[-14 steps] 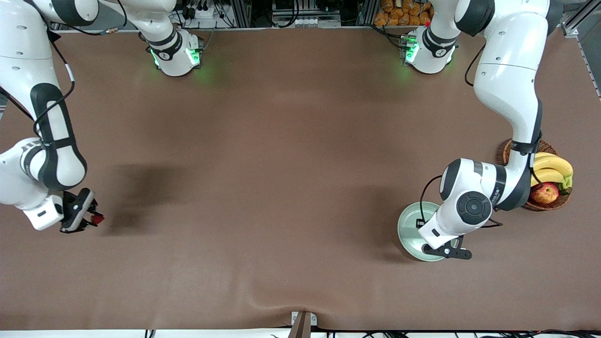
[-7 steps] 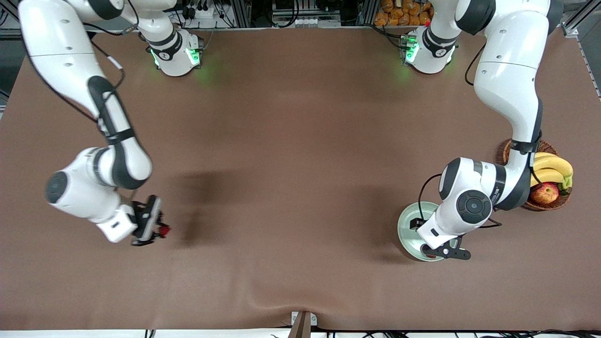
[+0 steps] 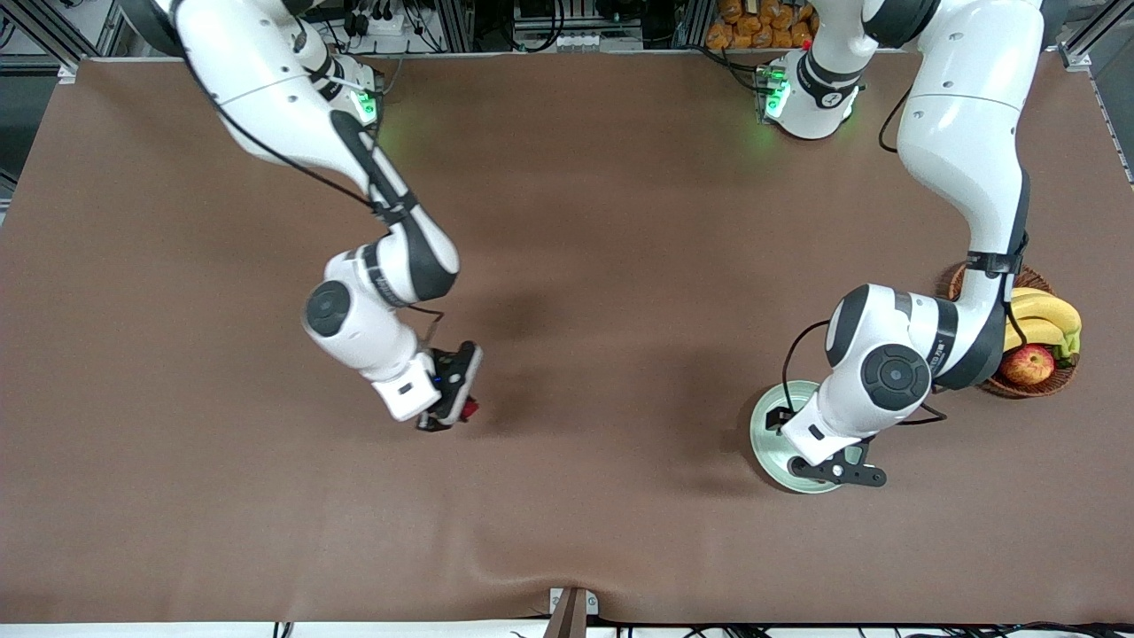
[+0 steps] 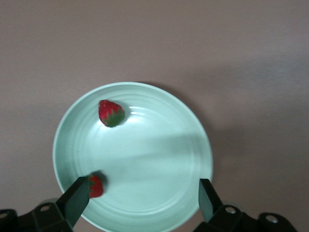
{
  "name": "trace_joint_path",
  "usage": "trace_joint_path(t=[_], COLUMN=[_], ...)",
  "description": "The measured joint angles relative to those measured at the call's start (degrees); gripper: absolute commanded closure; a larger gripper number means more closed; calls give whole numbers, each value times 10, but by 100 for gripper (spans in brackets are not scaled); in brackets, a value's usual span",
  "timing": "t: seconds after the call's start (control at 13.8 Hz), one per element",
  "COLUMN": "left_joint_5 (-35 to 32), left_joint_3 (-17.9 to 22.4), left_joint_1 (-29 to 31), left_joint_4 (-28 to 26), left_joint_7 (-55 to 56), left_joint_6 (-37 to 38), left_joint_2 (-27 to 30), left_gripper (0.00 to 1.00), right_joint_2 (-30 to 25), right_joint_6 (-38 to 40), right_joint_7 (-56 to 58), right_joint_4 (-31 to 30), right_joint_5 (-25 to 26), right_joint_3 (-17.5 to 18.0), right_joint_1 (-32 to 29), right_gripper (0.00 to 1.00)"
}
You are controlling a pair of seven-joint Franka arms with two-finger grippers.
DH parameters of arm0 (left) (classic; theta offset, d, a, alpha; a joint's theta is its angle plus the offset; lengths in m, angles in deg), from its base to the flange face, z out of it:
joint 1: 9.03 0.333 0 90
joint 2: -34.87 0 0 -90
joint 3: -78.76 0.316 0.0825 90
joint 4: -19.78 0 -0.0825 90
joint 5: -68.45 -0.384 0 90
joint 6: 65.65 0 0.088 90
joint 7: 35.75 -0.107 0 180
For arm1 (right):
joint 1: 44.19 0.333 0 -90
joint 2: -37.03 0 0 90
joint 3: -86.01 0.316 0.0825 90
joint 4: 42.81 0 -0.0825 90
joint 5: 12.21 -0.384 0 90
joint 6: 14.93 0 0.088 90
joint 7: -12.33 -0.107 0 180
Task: Collect all strawberries into plate
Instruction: 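Release the strawberry mid-table with the right gripper while the left gripper returns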
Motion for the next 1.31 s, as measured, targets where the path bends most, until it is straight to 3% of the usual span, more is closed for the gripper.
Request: trace_joint_path(t=[0.15,0.22,0.29,0.36,0.65,0.94,1.31], left_joint_5=[4,5,5,6,6,6,6], left_joint_3=[-14,-21,-27,-34,-72,-99,-116], left_joint_1=[0,0,-1,0,-2,-5,-37], left_joint_4=[-7,-12,-15,-16,-17,-17,-13], left_joint_7=[14,23,30,39,93,136,175], left_joint_6=[1,1,1,1,1,1,-15], left_joint_2=[7,10,11,12,14,14,13], left_gripper=[0,0,0,0,0,0,0], right_joint_2=[21,31,38,44,50,33,-62], right_joint_6=[-49,-67,-77,-86,-103,-101,-25], right_joint_7=[-41,-61,-78,-93,-123,-124,-125], right_joint_4=[0,0,0,0,1,0,-47], right_joint_5=[0,0,0,0,0,0,-1], right_joint_3=[0,0,0,0,-9,-18,-20], right_joint_1=[31,45,58,69,78,40,-30], right_gripper=[95,74,23,0,0,0,0])
